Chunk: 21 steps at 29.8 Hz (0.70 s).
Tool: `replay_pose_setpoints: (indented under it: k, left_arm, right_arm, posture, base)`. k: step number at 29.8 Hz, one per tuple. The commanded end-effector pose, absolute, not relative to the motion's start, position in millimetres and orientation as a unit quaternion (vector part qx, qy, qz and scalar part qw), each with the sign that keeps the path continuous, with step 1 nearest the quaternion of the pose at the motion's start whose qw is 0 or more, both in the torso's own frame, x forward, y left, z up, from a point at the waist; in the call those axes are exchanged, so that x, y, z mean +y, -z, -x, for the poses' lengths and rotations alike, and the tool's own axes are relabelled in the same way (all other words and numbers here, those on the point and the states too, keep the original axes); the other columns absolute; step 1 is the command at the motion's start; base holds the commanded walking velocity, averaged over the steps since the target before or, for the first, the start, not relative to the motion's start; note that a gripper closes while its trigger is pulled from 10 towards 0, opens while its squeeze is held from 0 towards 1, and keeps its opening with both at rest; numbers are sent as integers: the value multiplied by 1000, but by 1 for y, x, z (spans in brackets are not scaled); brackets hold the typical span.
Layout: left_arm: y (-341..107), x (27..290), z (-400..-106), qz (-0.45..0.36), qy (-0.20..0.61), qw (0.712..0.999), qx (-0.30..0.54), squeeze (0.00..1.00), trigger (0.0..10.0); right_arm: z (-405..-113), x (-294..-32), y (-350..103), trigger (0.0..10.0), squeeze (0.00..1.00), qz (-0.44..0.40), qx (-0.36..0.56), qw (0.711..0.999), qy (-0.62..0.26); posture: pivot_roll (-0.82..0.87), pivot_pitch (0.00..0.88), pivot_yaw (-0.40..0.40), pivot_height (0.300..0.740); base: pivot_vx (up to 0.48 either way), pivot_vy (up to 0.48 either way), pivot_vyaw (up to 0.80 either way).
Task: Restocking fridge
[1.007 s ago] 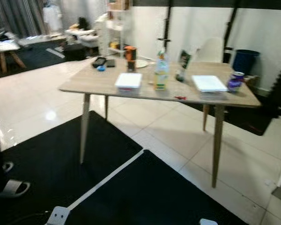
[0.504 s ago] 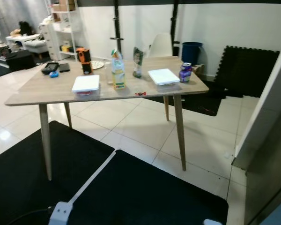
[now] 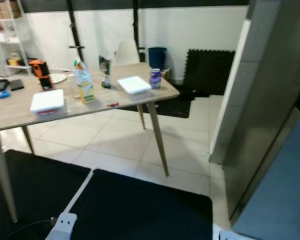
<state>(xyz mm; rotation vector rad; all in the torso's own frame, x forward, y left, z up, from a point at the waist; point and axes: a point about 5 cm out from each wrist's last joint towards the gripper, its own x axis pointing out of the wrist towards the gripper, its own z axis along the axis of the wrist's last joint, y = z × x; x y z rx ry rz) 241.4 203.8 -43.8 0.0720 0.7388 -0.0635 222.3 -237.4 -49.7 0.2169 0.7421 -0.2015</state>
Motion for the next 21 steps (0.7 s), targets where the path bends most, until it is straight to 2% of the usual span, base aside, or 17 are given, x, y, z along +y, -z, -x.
replay_pose_setpoints:
  k: [1,21]
  left_arm:
    - [49,209,-234,-27,14,927,374,0,10000]
    - [44,206,-240,-12,5,932,362,0,10000]
  right_arm:
    - [-216,-233,55,10000,0,-108,372,917,93]
    - [-215,-232,56,10000,0,-112,373,917,88]
  posture:
    - [-103,77,58,740]
    - [-101,97,46,740]
  base:
    - [0,0,0]
    - [0,0,0]
